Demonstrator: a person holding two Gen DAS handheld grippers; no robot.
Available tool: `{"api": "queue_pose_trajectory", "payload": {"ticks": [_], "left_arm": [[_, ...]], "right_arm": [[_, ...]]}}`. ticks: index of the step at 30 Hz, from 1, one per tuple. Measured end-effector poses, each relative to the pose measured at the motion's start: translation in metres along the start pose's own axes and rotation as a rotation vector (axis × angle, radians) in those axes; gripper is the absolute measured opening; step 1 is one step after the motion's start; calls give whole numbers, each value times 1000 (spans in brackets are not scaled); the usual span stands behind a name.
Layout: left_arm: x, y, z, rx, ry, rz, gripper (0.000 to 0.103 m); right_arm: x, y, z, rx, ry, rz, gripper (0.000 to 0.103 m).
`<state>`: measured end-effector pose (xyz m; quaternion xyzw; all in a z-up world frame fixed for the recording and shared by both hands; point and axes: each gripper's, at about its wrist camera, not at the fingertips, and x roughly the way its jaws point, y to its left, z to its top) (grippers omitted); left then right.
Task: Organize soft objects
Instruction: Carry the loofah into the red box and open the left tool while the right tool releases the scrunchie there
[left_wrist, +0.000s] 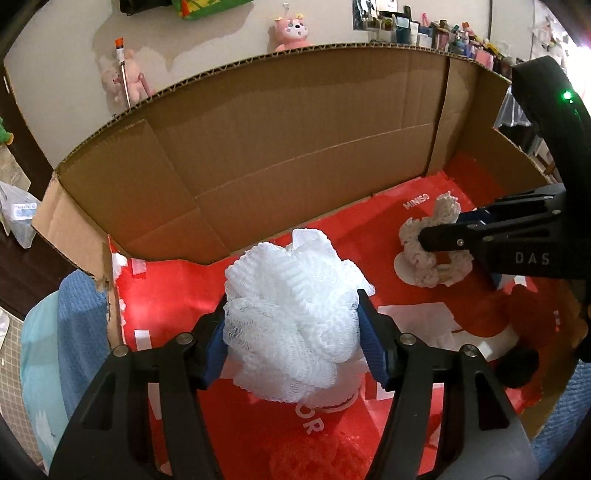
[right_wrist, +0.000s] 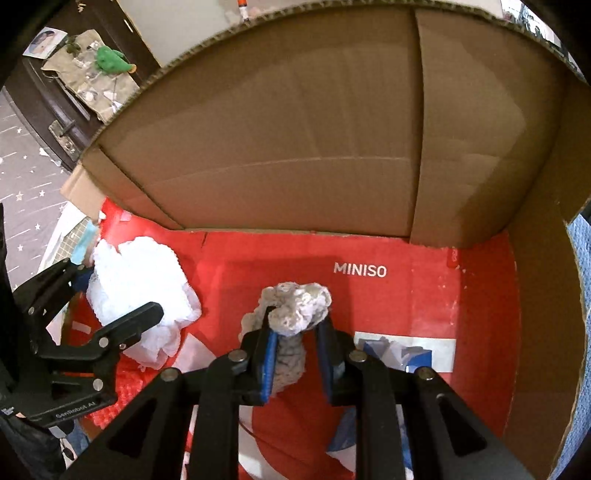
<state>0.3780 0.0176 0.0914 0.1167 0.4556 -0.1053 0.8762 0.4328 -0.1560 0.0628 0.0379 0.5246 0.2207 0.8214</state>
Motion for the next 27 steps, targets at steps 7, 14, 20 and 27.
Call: {"api": "queue_pose_trajectory", "payload": {"ticks": [7,14,20,27], "left_arm": [[1,2,0,-11,-6,-2,63],[-2,1,0,-16,-25,4,68],[-4,3,0,-21,-34,9,70],[-9,6,1,-39,-57,9,76]], "right_arm": [[3,4,5,17,11,1,26],[7,-2,8,21,13,-5,35],[6,0,6,16,14,-21,46],[3,11,7,-1,7,-37,50]]}}
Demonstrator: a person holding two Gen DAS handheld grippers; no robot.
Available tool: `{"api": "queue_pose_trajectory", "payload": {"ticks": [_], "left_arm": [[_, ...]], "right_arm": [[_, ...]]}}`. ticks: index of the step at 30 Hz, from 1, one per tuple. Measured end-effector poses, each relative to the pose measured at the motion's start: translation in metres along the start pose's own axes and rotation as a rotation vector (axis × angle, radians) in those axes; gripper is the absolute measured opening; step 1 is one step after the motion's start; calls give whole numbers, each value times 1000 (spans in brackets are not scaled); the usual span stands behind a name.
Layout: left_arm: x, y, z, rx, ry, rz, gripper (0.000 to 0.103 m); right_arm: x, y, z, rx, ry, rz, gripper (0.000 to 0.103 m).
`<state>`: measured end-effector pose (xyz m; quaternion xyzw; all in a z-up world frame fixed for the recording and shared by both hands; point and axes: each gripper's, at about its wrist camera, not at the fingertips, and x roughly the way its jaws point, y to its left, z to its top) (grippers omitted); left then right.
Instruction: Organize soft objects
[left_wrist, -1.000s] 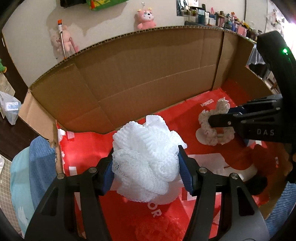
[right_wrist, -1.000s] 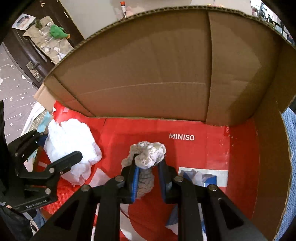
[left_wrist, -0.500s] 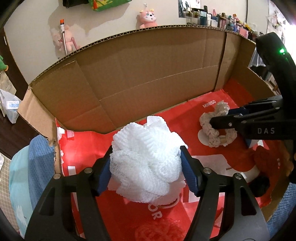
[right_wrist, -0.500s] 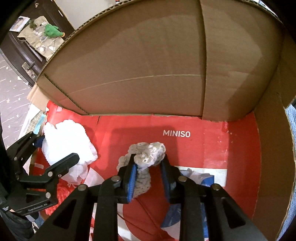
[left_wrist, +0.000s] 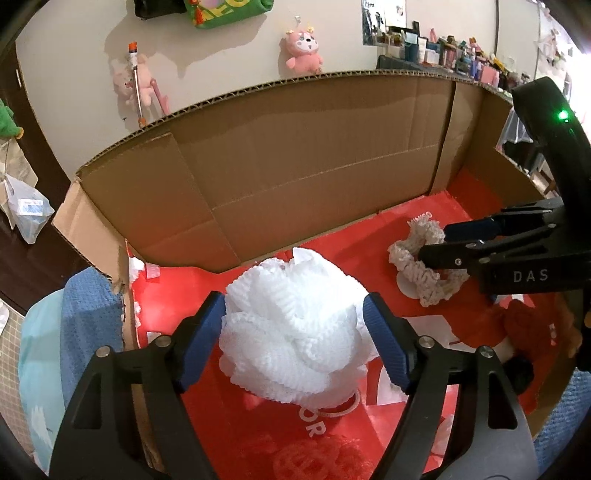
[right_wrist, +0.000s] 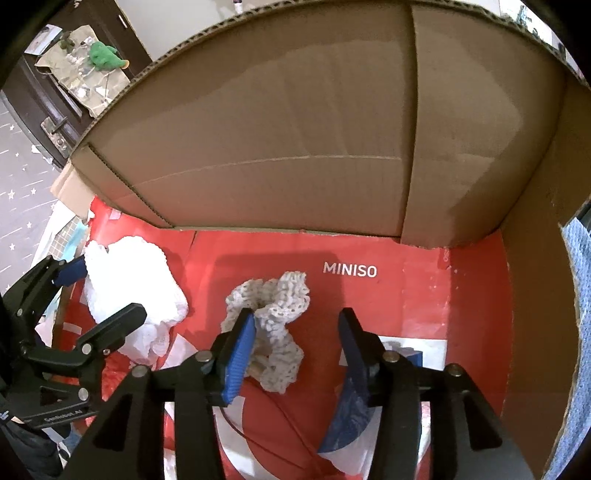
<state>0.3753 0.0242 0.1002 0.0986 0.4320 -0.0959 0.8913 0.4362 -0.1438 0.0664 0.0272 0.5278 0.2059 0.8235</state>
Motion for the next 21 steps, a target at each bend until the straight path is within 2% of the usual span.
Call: {"api": "queue_pose_trajectory", "payload": {"ticks": [9,11,14,21], "left_arm": [[-12,2,-1,-21,-26,-9,76],[-20,2,-2,-27,-45,-13,76],[-32,0,-3,-31,-71,0,85],[-71,-3,-10,-62,-146,-5,86]], "right_arm": [[-16,3,-1,-9,-32,-18,56],[-22,4,-2,-10,-43,-21,58],[-31,8,-6,-9,-69,-22,66],[-68,17,-19,-13,-129,-26,70]]}}
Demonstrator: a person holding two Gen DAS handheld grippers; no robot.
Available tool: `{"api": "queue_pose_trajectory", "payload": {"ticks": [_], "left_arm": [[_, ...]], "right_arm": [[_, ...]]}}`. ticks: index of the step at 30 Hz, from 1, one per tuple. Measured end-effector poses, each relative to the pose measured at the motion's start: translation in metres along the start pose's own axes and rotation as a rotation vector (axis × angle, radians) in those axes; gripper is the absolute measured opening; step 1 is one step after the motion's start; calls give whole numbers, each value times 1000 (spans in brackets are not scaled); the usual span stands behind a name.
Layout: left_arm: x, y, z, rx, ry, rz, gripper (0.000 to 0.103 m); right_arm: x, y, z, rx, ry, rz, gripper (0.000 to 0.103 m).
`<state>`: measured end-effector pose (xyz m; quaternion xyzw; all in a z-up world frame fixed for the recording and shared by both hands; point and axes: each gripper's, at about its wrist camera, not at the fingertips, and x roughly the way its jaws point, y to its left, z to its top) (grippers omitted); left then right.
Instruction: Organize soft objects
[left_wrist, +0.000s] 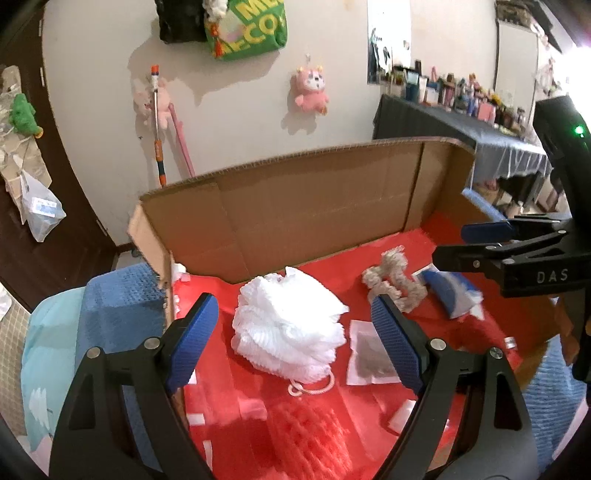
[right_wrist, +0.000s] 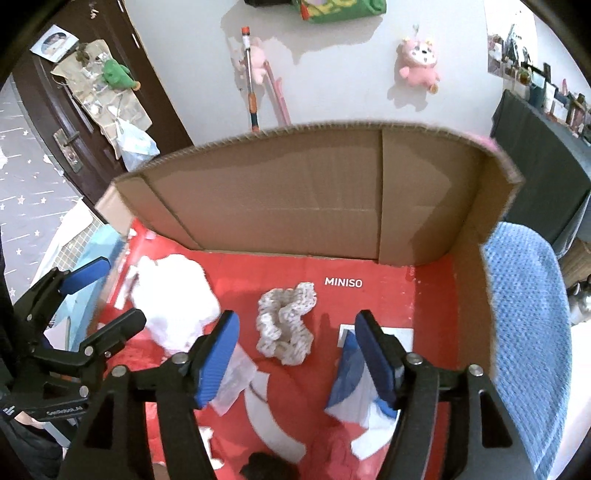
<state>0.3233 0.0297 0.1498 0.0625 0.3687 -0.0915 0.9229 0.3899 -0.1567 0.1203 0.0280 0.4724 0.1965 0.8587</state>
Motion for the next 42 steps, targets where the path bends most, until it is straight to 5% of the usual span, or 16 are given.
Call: {"api": "queue_pose_trajectory", "payload": {"ticks": [14,23,33,42], "left_arm": [[-108,-18,-33,-67,-241,39,98],[-169,-47,-83,-54,-383,85,103],[-185,-65,-143,-85,-403,98,103],[-158,-78,-186,-114,-313,65,103]], "right_arm": [[-124,34,-50,-99,-285,-75,102],[-181,52,-112,-136,-427,-121,103],[-195,58,-189,-119,-485,-115,103],[-164,50,-239,-70,-442,-133,103]]}}
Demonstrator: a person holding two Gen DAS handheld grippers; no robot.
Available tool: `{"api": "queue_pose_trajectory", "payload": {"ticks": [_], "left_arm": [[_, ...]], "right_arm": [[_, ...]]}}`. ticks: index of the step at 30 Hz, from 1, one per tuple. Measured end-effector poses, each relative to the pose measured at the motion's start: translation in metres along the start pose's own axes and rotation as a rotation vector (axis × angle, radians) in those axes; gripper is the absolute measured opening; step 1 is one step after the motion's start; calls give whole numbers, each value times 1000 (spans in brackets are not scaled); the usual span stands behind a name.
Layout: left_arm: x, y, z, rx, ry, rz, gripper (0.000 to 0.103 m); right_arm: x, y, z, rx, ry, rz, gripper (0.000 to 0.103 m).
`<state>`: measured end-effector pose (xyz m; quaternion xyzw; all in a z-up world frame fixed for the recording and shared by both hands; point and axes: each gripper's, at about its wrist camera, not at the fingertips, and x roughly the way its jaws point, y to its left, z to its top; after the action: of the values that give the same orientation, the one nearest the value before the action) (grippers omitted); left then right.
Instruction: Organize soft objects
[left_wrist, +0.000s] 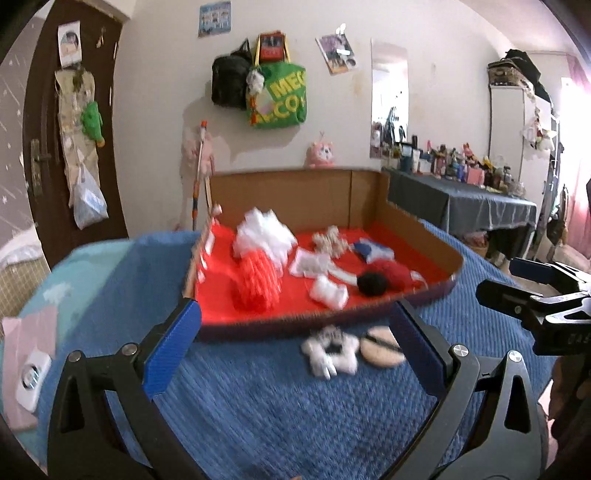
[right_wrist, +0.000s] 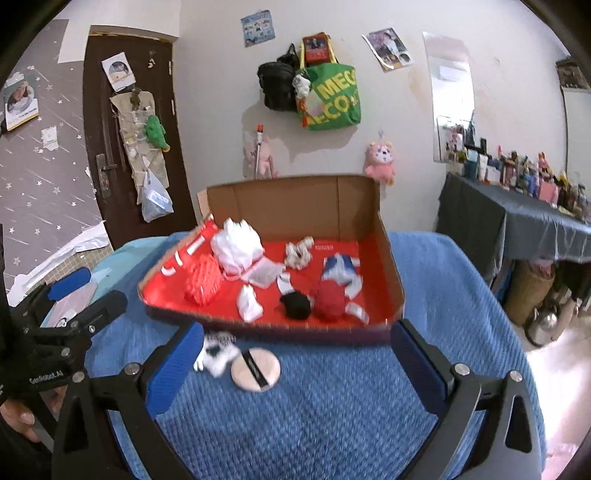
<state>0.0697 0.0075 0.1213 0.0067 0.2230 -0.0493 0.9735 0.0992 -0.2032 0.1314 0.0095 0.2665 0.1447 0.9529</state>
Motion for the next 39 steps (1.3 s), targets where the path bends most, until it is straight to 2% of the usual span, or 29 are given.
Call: {"api": "queue_pose_trajectory", "payload": {"ticks": [10,19,27,33,39], "left_arm": [[26,-2,-45,-13,117,13,103],[35,-5,-62,-1,159,27,103],[37,-3,-60,-3,171,31,103],[46,0,-51,-1,201,12,103],[65,-3,-42,27,267,-24,103]], "right_arm": [[17,-4,-50,24,42,-54,103],[31,-4,-78,32,73,-75,103],[40,-10,-86,51,104,-65,103],[45,-12,-79,45,118,-48,103],[51,-15,-65,46,131,-26,103]]}}
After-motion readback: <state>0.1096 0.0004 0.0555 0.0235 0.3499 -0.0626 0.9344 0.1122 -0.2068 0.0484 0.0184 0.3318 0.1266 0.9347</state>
